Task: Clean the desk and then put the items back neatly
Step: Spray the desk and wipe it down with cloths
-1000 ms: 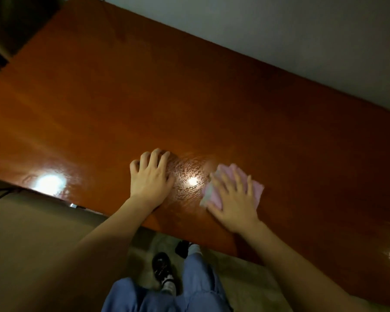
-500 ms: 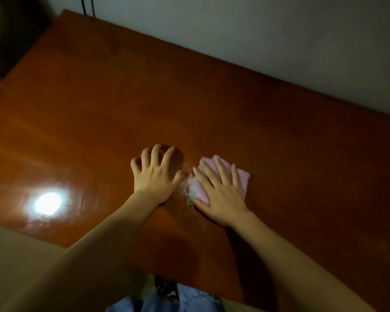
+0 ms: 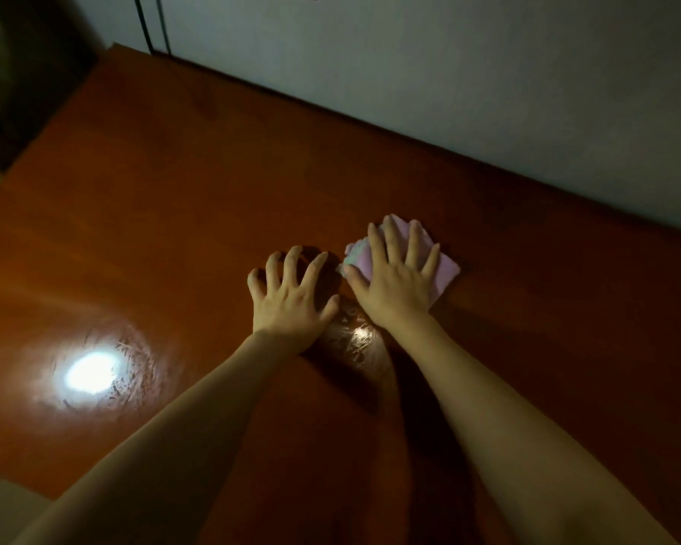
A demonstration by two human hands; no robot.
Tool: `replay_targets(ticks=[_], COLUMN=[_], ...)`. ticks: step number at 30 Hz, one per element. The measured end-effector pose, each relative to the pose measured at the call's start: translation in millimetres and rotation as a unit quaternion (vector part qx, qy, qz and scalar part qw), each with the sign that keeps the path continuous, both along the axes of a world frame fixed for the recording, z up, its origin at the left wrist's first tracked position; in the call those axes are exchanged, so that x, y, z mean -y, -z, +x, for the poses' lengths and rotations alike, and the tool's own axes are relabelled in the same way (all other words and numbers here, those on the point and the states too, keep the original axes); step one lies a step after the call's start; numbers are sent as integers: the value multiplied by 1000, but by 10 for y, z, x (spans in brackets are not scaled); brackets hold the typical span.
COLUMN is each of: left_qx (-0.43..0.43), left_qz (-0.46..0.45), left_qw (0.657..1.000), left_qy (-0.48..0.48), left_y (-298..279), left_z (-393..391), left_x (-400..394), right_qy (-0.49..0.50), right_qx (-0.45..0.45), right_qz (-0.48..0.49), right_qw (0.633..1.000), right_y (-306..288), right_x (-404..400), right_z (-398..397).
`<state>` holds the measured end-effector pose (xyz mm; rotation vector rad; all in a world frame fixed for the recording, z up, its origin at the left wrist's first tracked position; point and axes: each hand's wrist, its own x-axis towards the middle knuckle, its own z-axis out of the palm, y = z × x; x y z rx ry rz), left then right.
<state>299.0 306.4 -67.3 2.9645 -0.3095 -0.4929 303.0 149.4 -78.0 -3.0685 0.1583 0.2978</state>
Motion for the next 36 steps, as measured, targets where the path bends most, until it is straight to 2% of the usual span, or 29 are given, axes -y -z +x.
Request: replay_targets(ticks=[6, 8, 12, 16, 18, 20, 24, 28, 31, 33, 36], left_qx=[-3, -8, -7, -11, -13, -19, -9, 5, 9, 11, 19], left_qz=[5, 6, -2, 7, 7, 5, 11, 20, -13, -23, -16], left_qw=[1000, 1000, 1000, 1000, 1000, 1000, 1000, 1000, 1000, 999, 998], left_qy=[0, 6, 14, 14, 9, 12, 1, 21, -20, -47, -53], left_y=[-15, -22, -27, 7, 6, -19, -96, -171, -169, -144, -102], left_z=[217, 328, 516, 515, 511, 523, 540, 611, 665, 611, 481], left_x=[128, 157, 176, 152, 167, 171, 97, 51, 54, 37, 3], right_qy=[-113, -117, -21, 60, 32, -38, -151, -112, -50, -69, -159], right_qx=[-4, -20, -8, 12, 20, 20, 22, 4, 5, 5, -3], right_qz=[11, 0, -13, 5, 21, 24, 3, -7, 4, 7, 11], right_qw=[994, 993, 1000, 998, 999, 999, 988, 994, 999, 998, 987], right_y=[5, 9, -46, -16, -1, -9, -22, -53, -42, -36, -49], right_x=[343, 511, 687, 457, 215, 65, 296, 474, 282, 86, -147], right_z=[-163, -61, 495, 1199, 1412, 1444, 1183, 1212, 1519, 1691, 1632])
